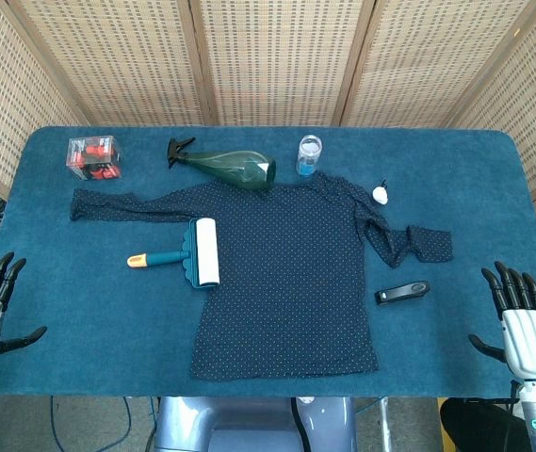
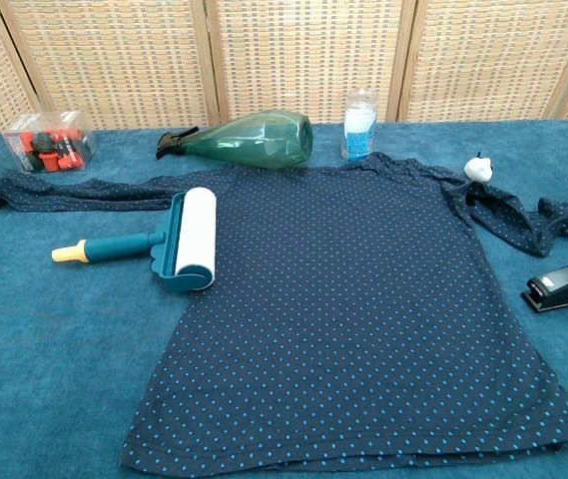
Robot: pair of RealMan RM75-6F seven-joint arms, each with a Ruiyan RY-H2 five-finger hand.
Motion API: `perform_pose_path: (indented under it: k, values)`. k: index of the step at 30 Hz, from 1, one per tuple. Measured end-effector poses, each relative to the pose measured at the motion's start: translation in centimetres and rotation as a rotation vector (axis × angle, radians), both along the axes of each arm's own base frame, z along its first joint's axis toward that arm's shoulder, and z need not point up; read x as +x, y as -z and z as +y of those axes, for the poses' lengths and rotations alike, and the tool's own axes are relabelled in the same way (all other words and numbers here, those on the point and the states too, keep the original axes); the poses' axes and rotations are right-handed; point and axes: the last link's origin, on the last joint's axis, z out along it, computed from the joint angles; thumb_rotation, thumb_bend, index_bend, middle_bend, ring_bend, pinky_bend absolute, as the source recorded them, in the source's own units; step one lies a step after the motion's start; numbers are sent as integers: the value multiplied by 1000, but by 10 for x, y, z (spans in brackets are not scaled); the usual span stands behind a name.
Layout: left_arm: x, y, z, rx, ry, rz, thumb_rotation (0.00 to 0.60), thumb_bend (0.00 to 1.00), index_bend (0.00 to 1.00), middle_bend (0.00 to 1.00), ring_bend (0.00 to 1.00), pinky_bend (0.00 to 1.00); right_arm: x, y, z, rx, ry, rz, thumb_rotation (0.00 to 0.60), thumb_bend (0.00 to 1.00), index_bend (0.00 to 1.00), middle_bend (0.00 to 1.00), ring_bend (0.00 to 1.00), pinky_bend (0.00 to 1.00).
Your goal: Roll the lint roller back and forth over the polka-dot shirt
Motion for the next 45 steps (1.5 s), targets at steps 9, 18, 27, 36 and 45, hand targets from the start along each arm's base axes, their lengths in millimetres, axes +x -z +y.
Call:
perform_pose_path:
  k: [9,18,27,36,45]
  values:
    - [1,-1,-1,5,4,-1,600,95,0,0,0,0,0,0,1,1,1,-2,600,117,0,0,0,0]
    - [-1,0,2,0,-3,-4,600,95,0,0,0,0,2,8,0,16,0,4,600,129,0,0,0,0]
    - [2,5,2,-12,2,10,600,96,0,0,0,0,-1,3,0,6,11,-10,600,131,0,0,0,0]
    - [2,5,3,-7,-2,9,600,98,0,0,0,0,0,8,0,27,8,-16,600,131,0,0,0,0]
    - [6,13,34,-42,-33,20,600,152,0,178,190,297,1,9,0,34,8,-25,600,131,0,0,0,0]
